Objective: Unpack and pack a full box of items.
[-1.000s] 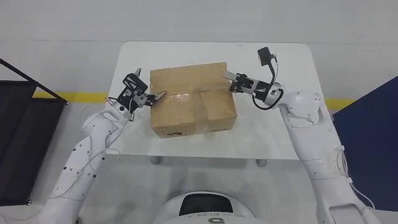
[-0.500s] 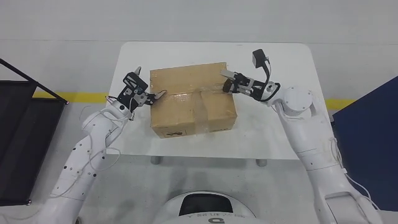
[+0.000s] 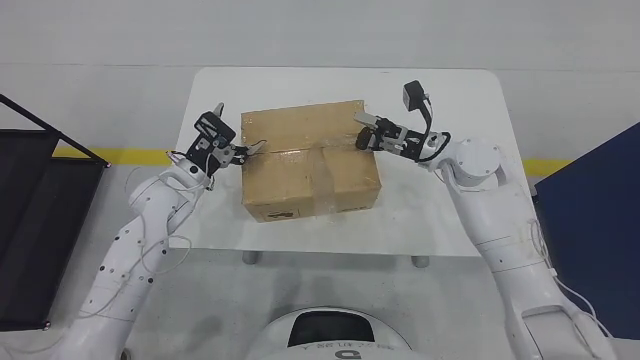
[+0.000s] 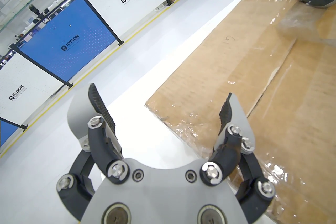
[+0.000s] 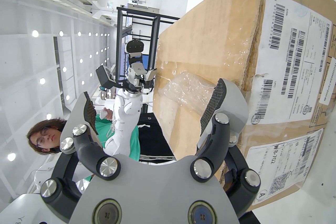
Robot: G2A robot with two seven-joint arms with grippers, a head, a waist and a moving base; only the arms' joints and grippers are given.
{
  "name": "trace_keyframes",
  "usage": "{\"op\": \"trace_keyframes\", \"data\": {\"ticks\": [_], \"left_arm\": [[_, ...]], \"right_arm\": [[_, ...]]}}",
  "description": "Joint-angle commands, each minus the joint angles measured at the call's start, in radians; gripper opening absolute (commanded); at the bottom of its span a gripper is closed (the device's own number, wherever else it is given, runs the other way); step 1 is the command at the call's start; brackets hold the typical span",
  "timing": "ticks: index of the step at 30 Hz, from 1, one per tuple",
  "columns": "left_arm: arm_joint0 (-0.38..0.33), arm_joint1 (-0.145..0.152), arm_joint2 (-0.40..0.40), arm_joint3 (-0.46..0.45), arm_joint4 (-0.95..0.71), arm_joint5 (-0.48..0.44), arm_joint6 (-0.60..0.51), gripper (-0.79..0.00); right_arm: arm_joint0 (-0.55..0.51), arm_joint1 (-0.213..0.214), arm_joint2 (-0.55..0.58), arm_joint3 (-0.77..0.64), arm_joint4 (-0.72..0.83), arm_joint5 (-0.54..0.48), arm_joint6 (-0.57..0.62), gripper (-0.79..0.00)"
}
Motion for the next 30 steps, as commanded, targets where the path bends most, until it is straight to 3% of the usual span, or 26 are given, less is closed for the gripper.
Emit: {"op": "trace_keyframes", "data": {"ticks": [1,7,12,19,30], "left_arm": [[0.015,0.000,0.008,-0.063,0.010,-0.009,0.003,0.000],[0.046,0.002,0.035,-0.192,-0.017,-0.125,-0.032,0.000],[0.013,-0.005,0.098,-0.218,-0.030,-0.183,-0.122,0.000],[-0.085,-0.031,0.217,-0.172,0.015,-0.114,-0.241,0.000],[-0.110,-0.045,0.260,-0.178,0.141,0.010,-0.346,0.000]], "right_arm": [[0.000,0.000,0.000,0.000,0.000,0.000,0.000,0.000],[0.000,0.000,0.000,0.000,0.000,0.000,0.000,0.000],[0.000,0.000,0.000,0.000,0.000,0.000,0.000,0.000],[0.000,0.000,0.000,0.000,0.000,0.000,0.000,0.000],[0.000,0.000,0.000,0.000,0.000,0.000,0.000,0.000]]}}
